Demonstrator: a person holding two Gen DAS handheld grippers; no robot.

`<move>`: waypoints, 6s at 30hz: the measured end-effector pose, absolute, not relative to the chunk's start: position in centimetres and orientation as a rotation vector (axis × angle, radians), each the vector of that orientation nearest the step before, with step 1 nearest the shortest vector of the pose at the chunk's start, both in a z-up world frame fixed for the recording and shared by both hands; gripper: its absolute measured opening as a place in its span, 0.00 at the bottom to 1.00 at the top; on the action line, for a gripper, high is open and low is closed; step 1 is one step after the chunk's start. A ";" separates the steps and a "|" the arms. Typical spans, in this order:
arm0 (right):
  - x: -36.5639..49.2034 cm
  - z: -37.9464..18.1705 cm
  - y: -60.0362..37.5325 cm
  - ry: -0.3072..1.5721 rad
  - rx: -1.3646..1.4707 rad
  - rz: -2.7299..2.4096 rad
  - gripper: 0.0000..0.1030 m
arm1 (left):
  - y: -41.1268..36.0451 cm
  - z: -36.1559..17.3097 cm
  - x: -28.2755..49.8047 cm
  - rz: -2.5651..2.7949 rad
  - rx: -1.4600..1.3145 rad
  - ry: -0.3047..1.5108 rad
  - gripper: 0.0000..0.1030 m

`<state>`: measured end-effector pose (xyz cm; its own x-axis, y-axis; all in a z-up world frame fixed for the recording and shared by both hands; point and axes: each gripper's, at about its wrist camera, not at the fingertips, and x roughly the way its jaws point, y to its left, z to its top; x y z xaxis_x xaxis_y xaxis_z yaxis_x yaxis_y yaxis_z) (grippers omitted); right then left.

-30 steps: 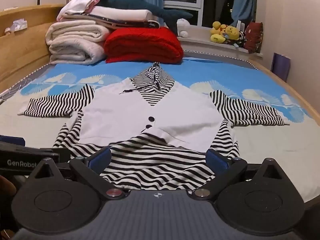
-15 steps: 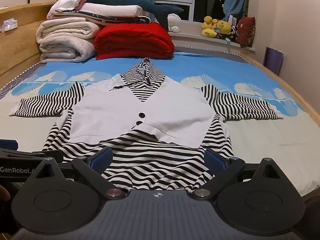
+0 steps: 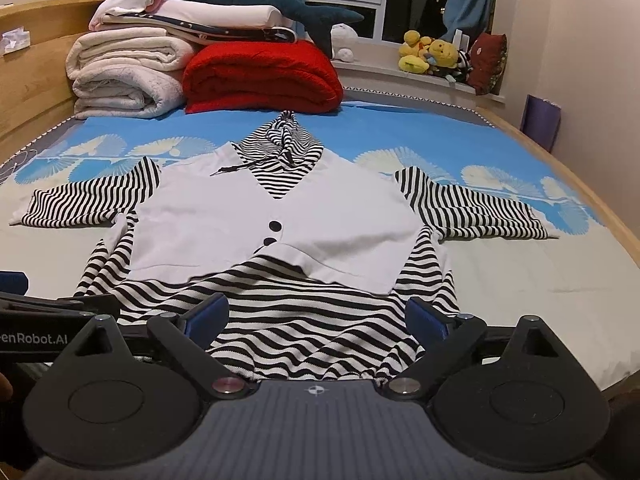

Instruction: Fold small clothes

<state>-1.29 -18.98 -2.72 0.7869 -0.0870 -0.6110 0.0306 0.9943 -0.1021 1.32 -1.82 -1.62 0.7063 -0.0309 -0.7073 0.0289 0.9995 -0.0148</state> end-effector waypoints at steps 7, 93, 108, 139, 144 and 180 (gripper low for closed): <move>-1.3 -2.7 -18.9 0.664 -0.096 -0.055 0.91 | -1.7 -1.6 1.4 -0.032 -0.007 0.785 0.99; 8.4 -7.7 -34.1 1.024 0.091 0.097 0.47 | 8.0 -9.5 13.9 -0.260 0.066 1.322 0.25; 10.2 -7.9 -32.8 1.017 0.007 -0.120 0.50 | 9.3 -6.1 13.0 -0.166 0.024 1.154 0.64; 14.0 -4.8 -26.3 0.715 -0.107 -0.149 0.47 | 19.6 -4.2 24.9 0.287 -0.139 0.784 0.67; 15.6 -4.4 -25.4 0.703 -0.141 -0.123 0.49 | 27.0 -7.2 26.7 0.464 -0.304 0.848 0.59; 30.8 -6.7 -28.5 0.806 0.281 -0.128 0.29 | -2.0 1.6 29.7 -0.513 -0.392 0.778 0.09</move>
<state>30.80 -28.51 -6.74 0.6869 -0.0058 -0.7267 0.2187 0.9552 0.1992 29.73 -2.03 1.64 0.6017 -0.5702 -0.5593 0.2902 0.8085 -0.5120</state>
